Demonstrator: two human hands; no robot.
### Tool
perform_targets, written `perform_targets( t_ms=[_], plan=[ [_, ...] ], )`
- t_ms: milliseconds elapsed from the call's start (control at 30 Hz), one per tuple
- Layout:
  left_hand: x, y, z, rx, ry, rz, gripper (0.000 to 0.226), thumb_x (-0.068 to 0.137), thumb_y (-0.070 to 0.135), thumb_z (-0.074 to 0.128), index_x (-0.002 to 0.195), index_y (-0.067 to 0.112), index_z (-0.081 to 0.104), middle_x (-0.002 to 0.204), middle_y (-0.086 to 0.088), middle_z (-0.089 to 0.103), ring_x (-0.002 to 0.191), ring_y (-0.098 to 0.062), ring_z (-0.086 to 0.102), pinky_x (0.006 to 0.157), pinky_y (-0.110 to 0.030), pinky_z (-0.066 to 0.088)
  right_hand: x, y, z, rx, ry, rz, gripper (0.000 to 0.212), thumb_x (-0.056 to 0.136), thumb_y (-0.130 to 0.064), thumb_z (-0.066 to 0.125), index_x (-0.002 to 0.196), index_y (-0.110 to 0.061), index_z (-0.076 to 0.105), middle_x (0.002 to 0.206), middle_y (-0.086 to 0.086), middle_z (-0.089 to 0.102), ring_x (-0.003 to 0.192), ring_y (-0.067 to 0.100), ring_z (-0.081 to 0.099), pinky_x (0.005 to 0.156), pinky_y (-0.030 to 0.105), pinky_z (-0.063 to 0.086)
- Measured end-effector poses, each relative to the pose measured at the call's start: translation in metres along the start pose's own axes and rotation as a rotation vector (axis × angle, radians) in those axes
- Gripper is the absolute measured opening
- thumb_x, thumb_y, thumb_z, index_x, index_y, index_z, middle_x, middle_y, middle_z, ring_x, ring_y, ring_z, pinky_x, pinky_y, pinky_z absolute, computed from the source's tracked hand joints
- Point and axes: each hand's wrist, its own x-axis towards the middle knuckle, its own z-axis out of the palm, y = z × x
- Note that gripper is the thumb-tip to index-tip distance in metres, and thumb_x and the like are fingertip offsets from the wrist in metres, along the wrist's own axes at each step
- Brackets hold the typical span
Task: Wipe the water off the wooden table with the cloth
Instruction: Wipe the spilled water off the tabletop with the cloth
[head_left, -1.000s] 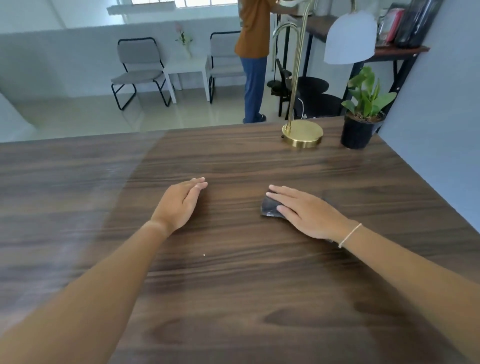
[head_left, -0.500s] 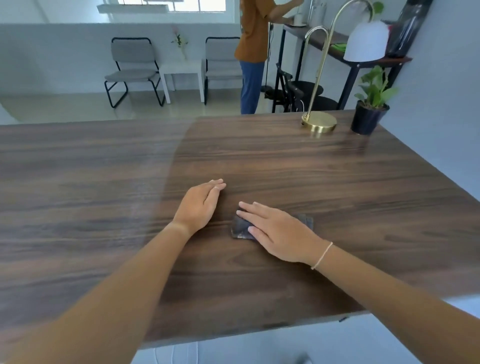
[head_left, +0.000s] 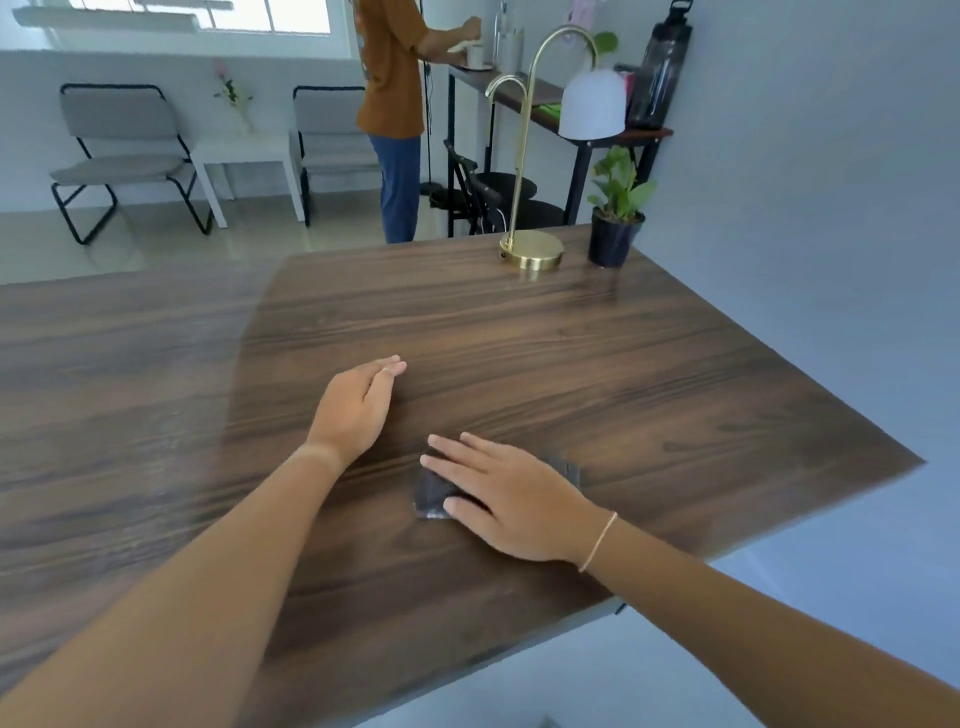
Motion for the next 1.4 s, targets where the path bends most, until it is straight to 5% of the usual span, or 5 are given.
perform_targets(
  t_ms=[233,367,567,833,1400],
  plan=[
    [0.042,0.029,0.051,0.000,-0.119,0.057,0.045,0.087,0.032,0.035,0.118,0.014,0.062,0.132,-0.002,0.057,0.128,-0.011,0.045,0.109,-0.023,0.027,-0.056,0.096,-0.032,-0.018,0.004,0.251,0.064,0.088,-0.063,0.018,0.145,-0.035,0.023,0.157,-0.012,0.018,0.145,0.015,0.017,0.119,0.033,0.014],
    [0.067,0.029,0.079,0.061,-0.175,0.074,0.043,0.091,0.033,0.034,0.122,0.017,0.058,0.136,0.000,0.054,0.131,-0.011,0.041,0.113,-0.028,0.026,-0.055,0.180,-0.050,0.014,0.085,0.527,0.050,0.096,-0.044,0.035,0.145,-0.031,0.027,0.157,-0.008,0.021,0.145,0.018,0.017,0.117,0.035,0.015],
    [0.128,0.033,0.110,0.100,-0.155,0.046,0.038,0.095,0.028,0.035,0.123,0.018,0.058,0.137,0.001,0.052,0.132,-0.011,0.040,0.112,-0.027,0.024,-0.004,0.295,-0.070,0.023,0.156,0.750,0.051,0.098,-0.039,0.030,0.146,-0.021,0.027,0.158,0.001,0.019,0.145,0.023,0.016,0.118,0.038,0.018],
    [0.188,0.019,0.120,0.196,-0.099,-0.016,0.037,0.096,0.025,0.034,0.123,0.018,0.057,0.137,0.002,0.052,0.133,-0.012,0.039,0.113,-0.030,0.023,0.082,0.350,-0.077,0.089,0.301,0.603,0.039,0.092,-0.029,0.049,0.126,-0.009,0.049,0.128,0.009,0.051,0.120,0.027,0.045,0.101,0.038,0.038],
    [0.196,0.016,0.126,0.233,-0.062,-0.032,0.053,0.085,0.035,0.027,0.119,0.013,0.061,0.135,0.000,0.054,0.132,-0.011,0.039,0.105,-0.017,0.021,0.156,0.357,-0.071,-0.060,0.383,0.669,0.039,0.096,-0.027,0.040,0.120,-0.001,0.057,0.122,0.015,0.048,0.109,0.033,0.043,0.093,0.043,0.040]
  ],
)
